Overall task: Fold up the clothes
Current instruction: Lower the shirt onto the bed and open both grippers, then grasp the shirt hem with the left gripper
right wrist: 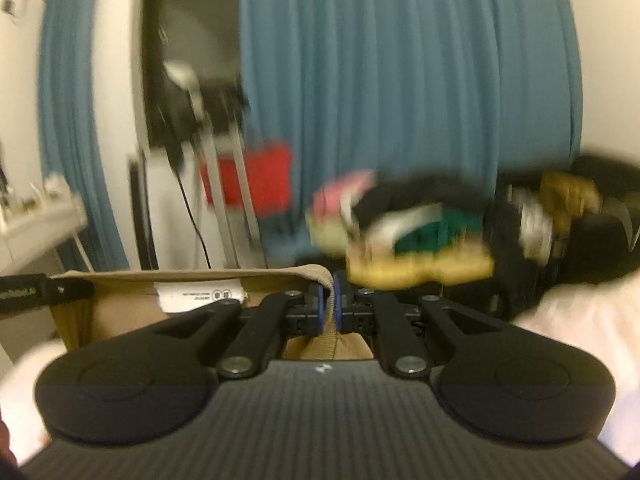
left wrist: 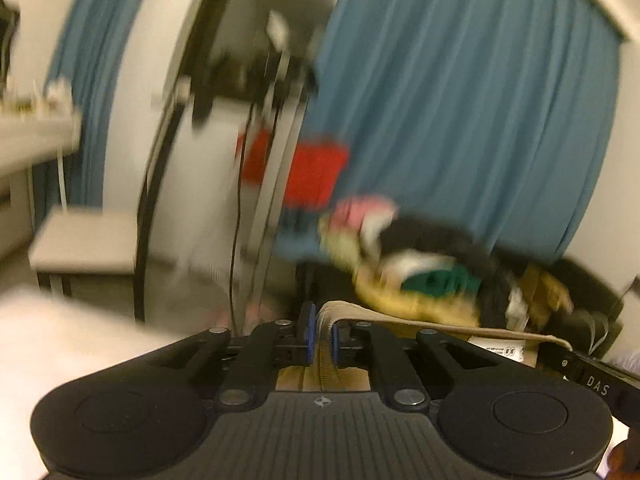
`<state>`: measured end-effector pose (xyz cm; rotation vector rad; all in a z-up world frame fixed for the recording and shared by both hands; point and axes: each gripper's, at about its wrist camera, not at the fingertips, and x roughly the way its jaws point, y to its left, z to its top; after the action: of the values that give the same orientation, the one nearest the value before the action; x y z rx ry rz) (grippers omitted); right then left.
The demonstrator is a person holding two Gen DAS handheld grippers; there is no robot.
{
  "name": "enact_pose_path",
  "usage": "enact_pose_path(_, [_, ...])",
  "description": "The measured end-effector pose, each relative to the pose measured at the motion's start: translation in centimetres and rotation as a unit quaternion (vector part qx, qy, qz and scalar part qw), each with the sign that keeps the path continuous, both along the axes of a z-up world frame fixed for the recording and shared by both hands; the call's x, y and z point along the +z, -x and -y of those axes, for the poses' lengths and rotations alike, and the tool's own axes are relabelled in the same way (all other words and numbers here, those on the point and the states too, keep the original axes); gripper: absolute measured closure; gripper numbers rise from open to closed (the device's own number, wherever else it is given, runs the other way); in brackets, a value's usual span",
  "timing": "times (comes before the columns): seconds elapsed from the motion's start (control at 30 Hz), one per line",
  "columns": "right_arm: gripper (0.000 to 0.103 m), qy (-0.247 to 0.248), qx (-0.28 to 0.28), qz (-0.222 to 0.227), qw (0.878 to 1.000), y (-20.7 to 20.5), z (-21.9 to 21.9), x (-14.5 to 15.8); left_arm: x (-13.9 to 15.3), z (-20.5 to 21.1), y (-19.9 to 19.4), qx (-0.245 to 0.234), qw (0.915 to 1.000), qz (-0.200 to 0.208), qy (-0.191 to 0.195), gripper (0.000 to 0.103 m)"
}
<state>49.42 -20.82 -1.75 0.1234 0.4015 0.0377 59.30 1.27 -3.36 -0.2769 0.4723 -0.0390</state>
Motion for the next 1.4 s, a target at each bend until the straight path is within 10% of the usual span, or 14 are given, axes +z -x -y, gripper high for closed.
enact_pose_path(0.13, [0.093,-0.004,0.007,-0.067,0.998,-3.2,0.2,-5.5,-6.7,-0.5,-3.6,-0.004,0.9979,-0.063,0.01,0.075])
enact_pose_path(0.3, [0.083,-0.022,0.033,-0.129,0.991,-5.2,0.7,-8.4,-9.8,-0.9,-5.1,-0.022,0.9935,-0.111,-0.004,0.013])
enact_pose_path(0.4, [0.033,-0.048,0.053,-0.137,0.988,-4.7,0.9,-8.0,-8.6,-0.9,-2.6,-0.038,0.9933,-0.108,-0.021,0.006])
enact_pose_path(0.7, [0.027,-0.017,0.072,-0.069,0.995,3.9,-1.6,-4.0,-3.1,-1.9,9.4,-0.043,0.9954,-0.061,-0.06,0.002])
enact_pose_path(1.07, [0.027,-0.037,0.069,0.007,0.997,24.6,-2.1,2.0,1.4,-2.3,30.8,-0.039,0.9971,0.01,-0.064,0.002])
enact_pose_path(1.4, [0.027,-0.076,0.064,-0.007,0.995,40.2,0.3,2.9,0.8,-3.2,43.4,-0.013,0.9993,-0.027,-0.022,0.002])
